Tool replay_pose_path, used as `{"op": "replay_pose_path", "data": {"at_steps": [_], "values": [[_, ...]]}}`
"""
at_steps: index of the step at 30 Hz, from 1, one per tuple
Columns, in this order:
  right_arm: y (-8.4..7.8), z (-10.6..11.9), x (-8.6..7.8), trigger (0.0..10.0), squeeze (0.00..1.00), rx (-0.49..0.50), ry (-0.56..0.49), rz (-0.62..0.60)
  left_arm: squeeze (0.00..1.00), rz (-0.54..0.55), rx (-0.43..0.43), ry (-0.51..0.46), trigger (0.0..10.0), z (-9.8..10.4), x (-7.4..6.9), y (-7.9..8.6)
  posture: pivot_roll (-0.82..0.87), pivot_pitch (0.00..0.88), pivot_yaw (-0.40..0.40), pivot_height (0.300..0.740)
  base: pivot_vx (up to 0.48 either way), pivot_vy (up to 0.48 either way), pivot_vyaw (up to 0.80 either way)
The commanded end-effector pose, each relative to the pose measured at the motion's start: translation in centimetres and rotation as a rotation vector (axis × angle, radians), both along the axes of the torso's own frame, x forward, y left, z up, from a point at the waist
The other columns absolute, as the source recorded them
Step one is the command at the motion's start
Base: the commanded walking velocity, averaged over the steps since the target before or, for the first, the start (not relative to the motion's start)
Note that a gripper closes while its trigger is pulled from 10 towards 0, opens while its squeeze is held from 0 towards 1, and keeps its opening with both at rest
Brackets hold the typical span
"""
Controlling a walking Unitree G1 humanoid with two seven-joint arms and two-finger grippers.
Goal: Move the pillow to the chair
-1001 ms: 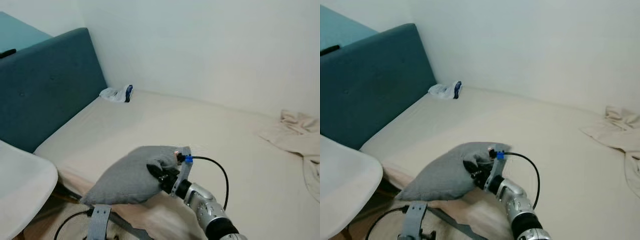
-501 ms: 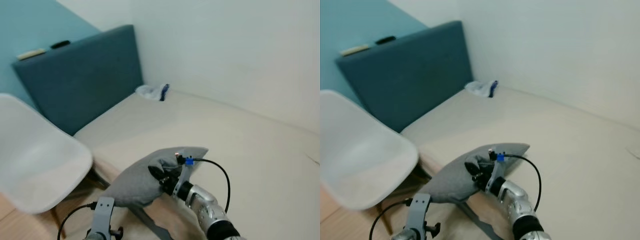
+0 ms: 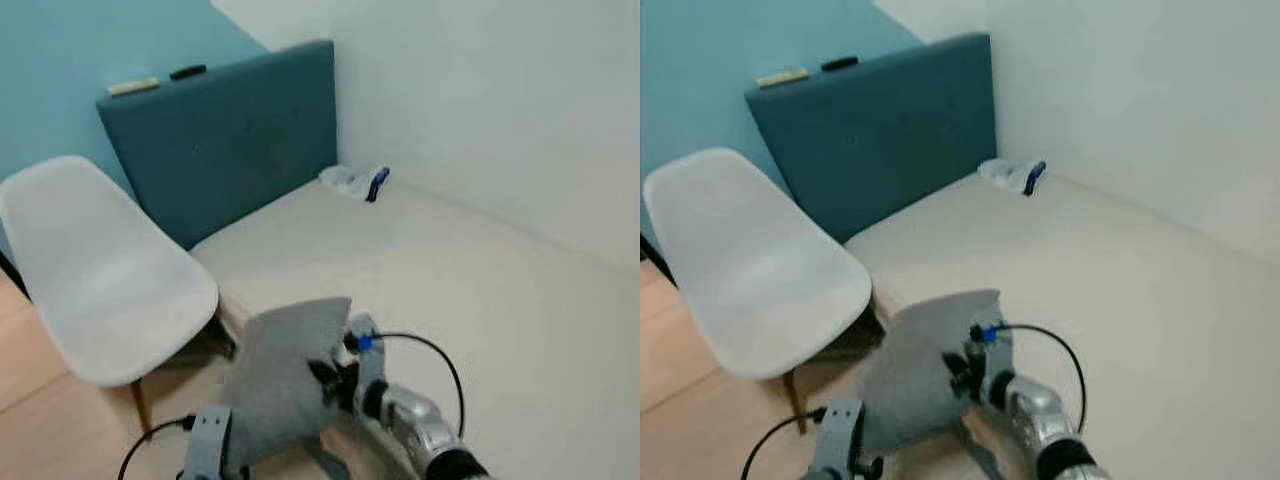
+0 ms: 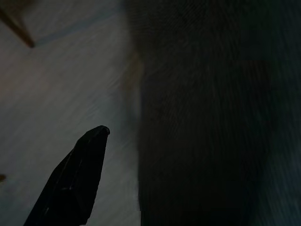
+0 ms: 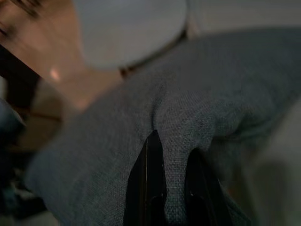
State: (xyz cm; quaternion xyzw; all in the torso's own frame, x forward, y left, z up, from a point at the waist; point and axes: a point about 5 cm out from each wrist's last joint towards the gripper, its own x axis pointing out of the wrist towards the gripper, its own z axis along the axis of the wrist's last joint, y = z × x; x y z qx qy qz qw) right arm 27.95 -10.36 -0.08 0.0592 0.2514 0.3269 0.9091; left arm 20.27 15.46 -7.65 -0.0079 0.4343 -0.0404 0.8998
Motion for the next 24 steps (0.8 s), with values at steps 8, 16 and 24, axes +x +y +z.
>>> {"op": "replay_pose_path", "data": {"at_steps": [8, 16, 24], "values": [[-3.6, -3.0, -2.8, 10.0, 0.0, -0.148, 0.11, -0.008, 0.0, 0.143, -0.098, -0.003, 10.0, -0.3, -0.6, -1.6, -0.03, 0.0, -0.157, 0.74, 0.0, 0.0, 0.68], [-0.4, 0.7, 0.9, 10.0, 0.0, -0.009, -0.044, 0.045, 0.0, 0.168, -0.124, -0.042, 10.0, 0.0, -0.1, -1.8, 0.01, 0.0, -0.175, 0.74, 0.0, 0.0, 0.76], [1.6, 3.5, 2.9, 10.0, 0.0, 0.084, -0.143, 0.071, 0.0, 0.16, -0.117, -0.096, 10.0, 0.8, 1.2, -1.0, 0.02, 0.0, -0.146, 0.74, 0.0, 0.0, 0.76]]}}
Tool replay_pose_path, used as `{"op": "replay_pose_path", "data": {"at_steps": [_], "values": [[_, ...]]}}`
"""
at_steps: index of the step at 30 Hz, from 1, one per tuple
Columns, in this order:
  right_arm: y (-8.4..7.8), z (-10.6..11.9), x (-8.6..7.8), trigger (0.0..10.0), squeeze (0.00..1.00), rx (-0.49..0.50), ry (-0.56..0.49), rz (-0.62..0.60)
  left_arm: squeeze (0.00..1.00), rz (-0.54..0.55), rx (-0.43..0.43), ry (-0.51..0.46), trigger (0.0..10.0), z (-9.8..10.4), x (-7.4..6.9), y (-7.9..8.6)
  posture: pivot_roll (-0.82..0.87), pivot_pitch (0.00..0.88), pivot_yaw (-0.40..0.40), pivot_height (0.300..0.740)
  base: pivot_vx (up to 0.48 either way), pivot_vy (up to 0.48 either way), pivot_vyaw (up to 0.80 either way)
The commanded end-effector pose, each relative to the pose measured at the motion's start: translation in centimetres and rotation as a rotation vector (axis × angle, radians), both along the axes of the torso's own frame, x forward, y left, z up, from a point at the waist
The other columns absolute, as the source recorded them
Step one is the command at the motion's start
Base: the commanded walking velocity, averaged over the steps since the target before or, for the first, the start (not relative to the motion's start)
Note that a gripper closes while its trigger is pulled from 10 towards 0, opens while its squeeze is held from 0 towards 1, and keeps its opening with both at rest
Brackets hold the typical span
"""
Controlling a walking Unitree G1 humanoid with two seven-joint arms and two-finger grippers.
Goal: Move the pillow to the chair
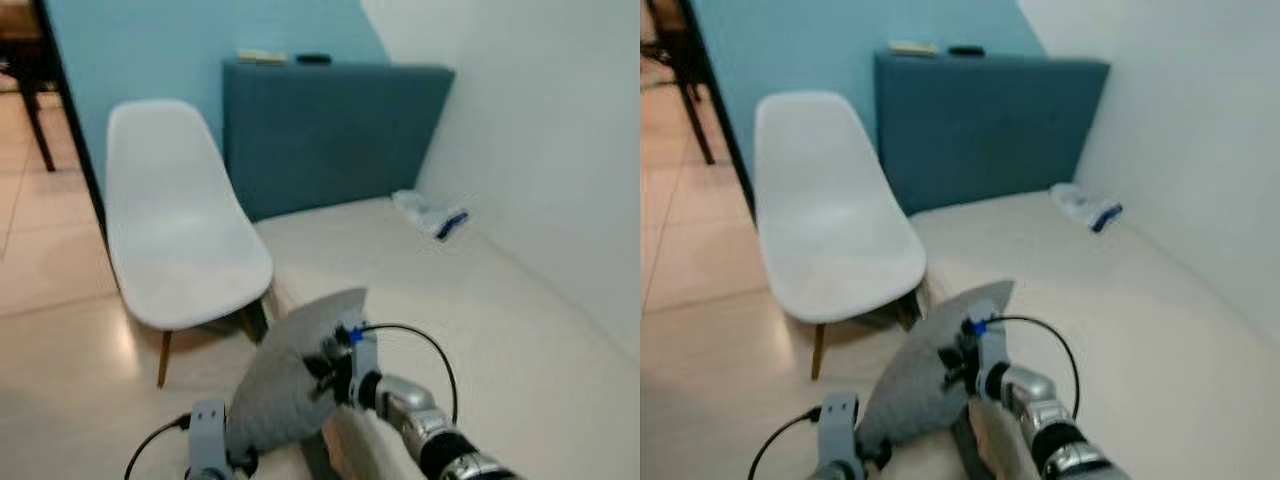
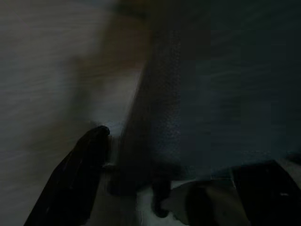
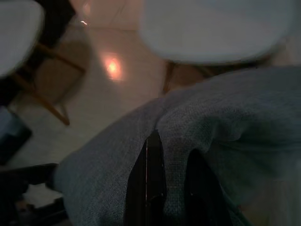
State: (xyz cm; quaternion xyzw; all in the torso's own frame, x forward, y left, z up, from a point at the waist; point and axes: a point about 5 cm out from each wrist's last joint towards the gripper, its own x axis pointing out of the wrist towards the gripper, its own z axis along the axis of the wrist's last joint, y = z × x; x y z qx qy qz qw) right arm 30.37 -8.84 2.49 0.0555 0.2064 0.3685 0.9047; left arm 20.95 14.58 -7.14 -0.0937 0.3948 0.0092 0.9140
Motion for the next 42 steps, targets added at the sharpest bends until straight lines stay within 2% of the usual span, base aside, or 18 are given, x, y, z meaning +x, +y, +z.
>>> {"op": "replay_pose_path", "data": {"at_steps": [1, 8, 15, 23, 33, 36, 38, 42], "values": [[0.1, 0.9, 0.5, 10.0, 0.0, 0.042, -0.054, -0.004, 0.0, -0.005, 0.0, -0.02, 10.0, 0.3, 0.5, -0.1, 0.02, 0.0, -0.146, 0.74, 0.0, 0.0, 0.76], [-0.3, 0.1, 0.1, 10.0, 0.0, 0.046, -0.03, -0.049, 0.0, -0.056, 0.021, -0.049, 10.0, 0.8, 1.3, 0.1, 0.01, 0.0, -0.103, 0.74, 0.0, 0.0, 0.76], [0.3, 0.3, -0.1, 10.0, 0.0, 0.113, -0.029, -0.062, 0.0, -0.097, 0.025, -0.068, 10.0, 1.0, 1.6, -0.3, 0.0, 0.0, -0.079, 0.74, 0.0, 0.0, 0.76], [0.7, 0.8, 0.2, 10.0, 0.0, 0.172, -0.047, -0.081, 0.0, -0.151, 0.028, -0.131, 10.0, 1.8, 2.6, -0.4, 0.0, 0.0, -0.062, 0.74, 0.0, 0.0, 0.76], [0.7, 1.0, 0.4, 10.0, 0.0, 0.161, -0.066, -0.095, 0.0, -0.163, 0.023, -0.174, 10.0, 2.6, 3.5, -0.5, 0.0, 0.0, -0.059, 0.74, 0.0, -0.074, 0.74], [0.6, 1.1, 0.6, 10.0, 0.0, 0.162, -0.066, -0.13, 0.0, -0.173, 0.025, -0.181, 10.0, 2.7, 3.7, -0.7, 0.0, 0.0, -0.06, 0.74, 0.0, -0.315, 0.0], [0.4, 0.9, 0.8, 10.0, 0.0, 0.11, -0.051, -0.155, 0.0, -0.195, 0.027, -0.183, 10.0, 2.7, 3.7, -1.2, 0.0, 0.0, -0.059, 0.74, 0.0, -0.472, 0.0], [0.4, 1.1, 0.9, 10.0, 0.0, 0.116, -0.057, -0.154, 0.0, -0.197, 0.028, -0.184, 10.0, 2.7, 3.7, -1.3, -0.01, 0.0, -0.056, 0.74, 0.0, -0.476, 0.0]]}}
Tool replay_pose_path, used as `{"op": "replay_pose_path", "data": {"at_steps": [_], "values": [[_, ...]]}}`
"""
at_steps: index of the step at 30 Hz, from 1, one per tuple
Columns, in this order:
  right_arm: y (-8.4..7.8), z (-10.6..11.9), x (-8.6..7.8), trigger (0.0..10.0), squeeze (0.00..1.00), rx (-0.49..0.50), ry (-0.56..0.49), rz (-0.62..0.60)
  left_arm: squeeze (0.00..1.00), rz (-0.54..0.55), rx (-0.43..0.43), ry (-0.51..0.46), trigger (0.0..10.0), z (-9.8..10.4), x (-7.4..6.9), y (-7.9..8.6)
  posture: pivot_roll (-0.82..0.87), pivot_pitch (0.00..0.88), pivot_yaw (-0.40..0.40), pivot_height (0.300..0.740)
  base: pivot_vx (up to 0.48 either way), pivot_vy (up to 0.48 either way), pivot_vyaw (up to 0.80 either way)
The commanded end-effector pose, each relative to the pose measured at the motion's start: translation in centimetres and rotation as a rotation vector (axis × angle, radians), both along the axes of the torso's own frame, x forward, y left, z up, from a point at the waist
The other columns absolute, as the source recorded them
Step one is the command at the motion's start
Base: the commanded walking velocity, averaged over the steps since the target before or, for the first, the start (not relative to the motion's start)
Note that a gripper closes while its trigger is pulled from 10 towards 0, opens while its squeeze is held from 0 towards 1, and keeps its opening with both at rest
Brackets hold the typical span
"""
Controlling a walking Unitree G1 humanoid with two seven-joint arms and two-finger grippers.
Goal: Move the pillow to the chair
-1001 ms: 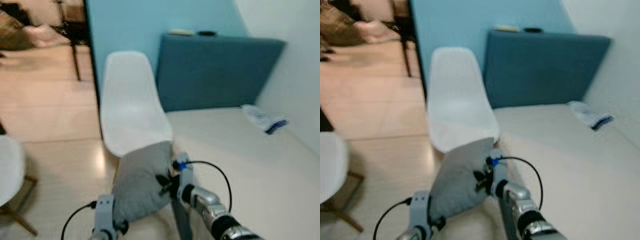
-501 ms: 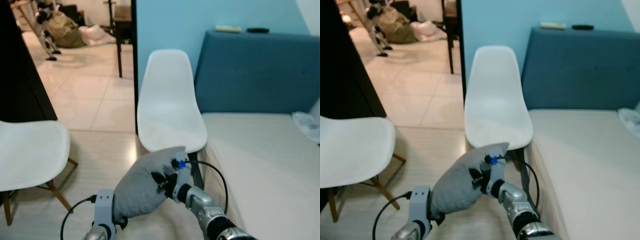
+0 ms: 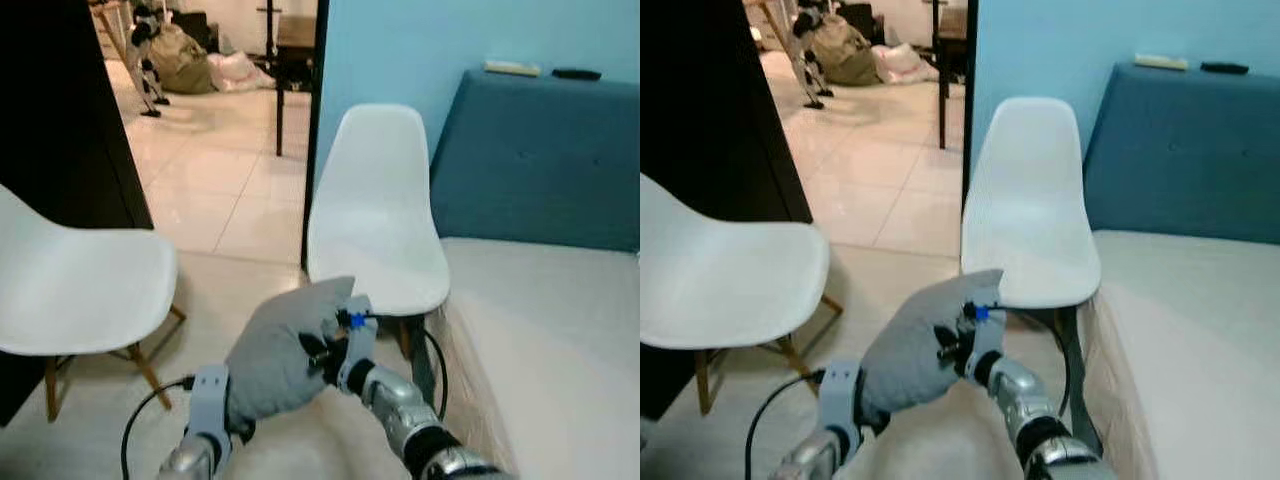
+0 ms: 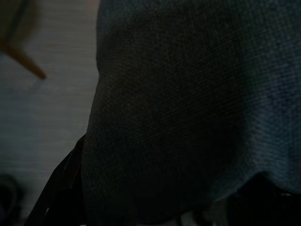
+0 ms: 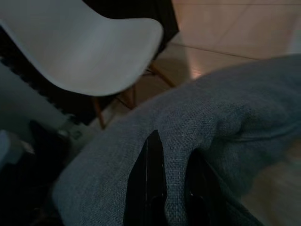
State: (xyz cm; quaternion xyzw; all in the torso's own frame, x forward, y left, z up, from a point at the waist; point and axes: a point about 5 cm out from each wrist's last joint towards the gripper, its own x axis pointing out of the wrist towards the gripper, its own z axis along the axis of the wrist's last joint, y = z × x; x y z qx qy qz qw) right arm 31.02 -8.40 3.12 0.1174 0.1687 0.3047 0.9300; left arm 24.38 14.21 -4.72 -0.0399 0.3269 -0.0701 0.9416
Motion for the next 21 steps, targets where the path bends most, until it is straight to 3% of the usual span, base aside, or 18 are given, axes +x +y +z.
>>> {"op": "replay_pose_path", "data": {"at_steps": [1, 7, 21], "values": [[0.03, 0.53, 0.29, 10.0, 0.0, 0.005, -0.036, 0.011, 0.0, -0.005, -0.028, -0.022, 10.0, 0.33, 0.37, -0.93, -0.01, 0.0, -0.056, 0.74, 0.0, 0.0, 0.0], [0.02, 0.69, 0.33, 10.0, 0.0, 0.011, -0.049, 0.014, 0.0, 0.032, -0.078, -0.05, 10.0, 0.86, 1.03, -0.86, -0.01, 0.0, -0.053, 0.74, 0.0, 0.0, 0.0], [0.18, 0.17, -0.28, 10.0, 0.0, -0.029, -0.056, 0.066, 0.0, 0.049, -0.081, -0.061, 10.0, 1.02, 1.21, -0.46, -0.01, 0.0, -0.048, 0.74, 0.0, 0.0, 0.06]]}}
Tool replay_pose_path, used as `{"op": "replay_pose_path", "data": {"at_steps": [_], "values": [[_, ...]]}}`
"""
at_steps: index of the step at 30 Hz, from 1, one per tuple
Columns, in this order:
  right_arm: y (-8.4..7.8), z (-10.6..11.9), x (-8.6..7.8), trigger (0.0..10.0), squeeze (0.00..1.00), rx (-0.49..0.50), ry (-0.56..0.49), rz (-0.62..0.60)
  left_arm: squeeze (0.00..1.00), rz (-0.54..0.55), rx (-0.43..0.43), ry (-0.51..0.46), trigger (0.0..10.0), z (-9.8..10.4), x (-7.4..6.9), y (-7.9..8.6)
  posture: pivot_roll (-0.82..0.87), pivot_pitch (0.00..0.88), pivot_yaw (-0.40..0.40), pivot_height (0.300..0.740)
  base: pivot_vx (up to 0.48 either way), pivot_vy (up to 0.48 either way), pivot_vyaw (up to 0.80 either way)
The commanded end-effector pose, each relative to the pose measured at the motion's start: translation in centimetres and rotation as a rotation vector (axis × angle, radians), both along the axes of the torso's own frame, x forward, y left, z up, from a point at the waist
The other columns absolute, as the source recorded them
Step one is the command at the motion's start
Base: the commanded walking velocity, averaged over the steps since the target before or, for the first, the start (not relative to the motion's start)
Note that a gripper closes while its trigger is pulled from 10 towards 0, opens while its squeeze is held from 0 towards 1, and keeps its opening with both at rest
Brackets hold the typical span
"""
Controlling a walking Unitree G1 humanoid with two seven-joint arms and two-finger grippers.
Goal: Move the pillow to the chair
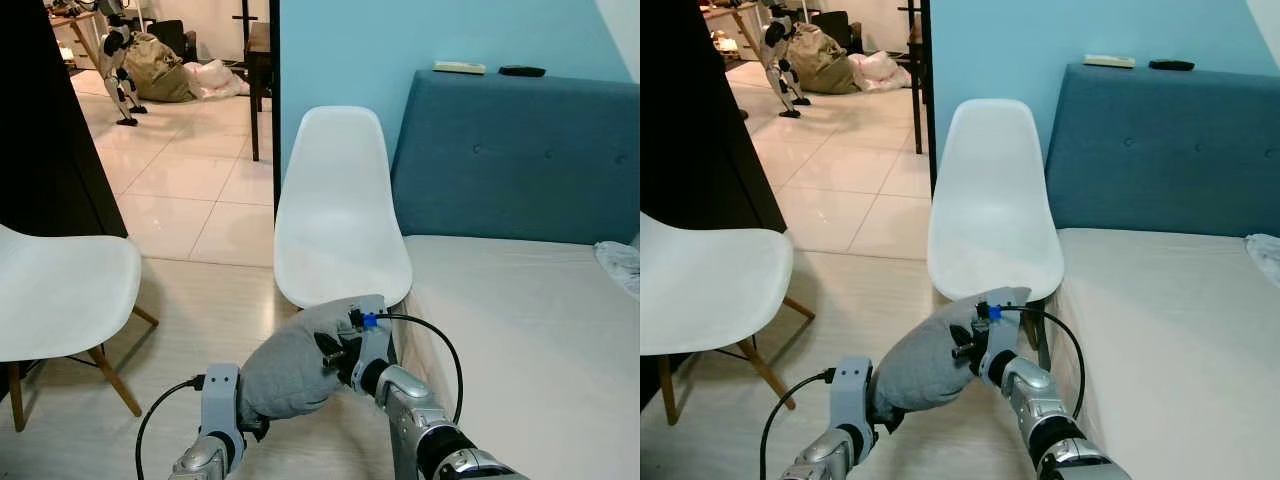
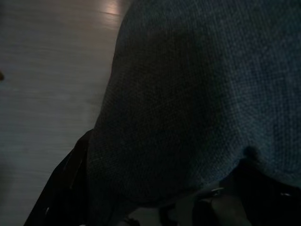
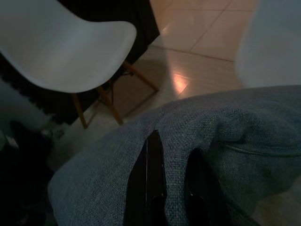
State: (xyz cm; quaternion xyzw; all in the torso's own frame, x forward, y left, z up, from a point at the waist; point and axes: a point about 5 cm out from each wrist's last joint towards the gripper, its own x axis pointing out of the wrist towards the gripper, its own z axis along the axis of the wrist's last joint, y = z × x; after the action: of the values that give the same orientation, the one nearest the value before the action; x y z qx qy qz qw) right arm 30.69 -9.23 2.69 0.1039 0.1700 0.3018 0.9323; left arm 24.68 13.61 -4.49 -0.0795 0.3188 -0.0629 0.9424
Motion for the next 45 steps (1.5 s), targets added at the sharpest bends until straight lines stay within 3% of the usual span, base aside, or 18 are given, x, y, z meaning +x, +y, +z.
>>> {"op": "replay_pose_path", "data": {"at_steps": [1, 23, 30, 39, 45], "values": [[1.0, 0.6, 0.0, 10.0, 0.0, -0.004, -0.05, 0.073, 0.0, 0.015, -0.009, -0.053, 10.0, 0.8, 0.9, 0.2, -0.01, 0.0, -0.05, 0.74, 0.0, 0.0, 0.78], [0.6, 0.7, 0.2, 10.0, 0.0, -0.008, -0.06, 0.019, 0.0, -0.002, -0.026, -0.075, 10.0, 1.1, 1.2, -0.2, -0.02, 0.0, -0.043, 0.74, 0.0, 0.0, 0.78], [0.1, 0.6, 0.6, 10.0, 0.0, -0.02, -0.039, -0.043, 0.0, -0.032, -0.002, -0.075, 10.0, 1.1, 1.2, -0.3, -0.02, 0.0, -0.039, 0.74, 0.0, -0.32, 0.0], [0.0, 0.5, 0.6, 10.0, 0.0, -0.037, -0.026, -0.064, 0.0, 0.019, 0.021, -0.064, 10.0, 1.2, 1.5, 0.1, -0.02, 0.0, -0.039, 0.74, 0.0, -0.117, 0.0], [0.2, 0.6, 0.6, 10.0, 0.0, -0.013, -0.029, -0.048, 0.0, 0.039, -0.029, -0.086, 10.0, 1.5, 1.8, 0.2, -0.02, 0.0, -0.039, 0.74, 0.0, 0.0, 0.0]]}}
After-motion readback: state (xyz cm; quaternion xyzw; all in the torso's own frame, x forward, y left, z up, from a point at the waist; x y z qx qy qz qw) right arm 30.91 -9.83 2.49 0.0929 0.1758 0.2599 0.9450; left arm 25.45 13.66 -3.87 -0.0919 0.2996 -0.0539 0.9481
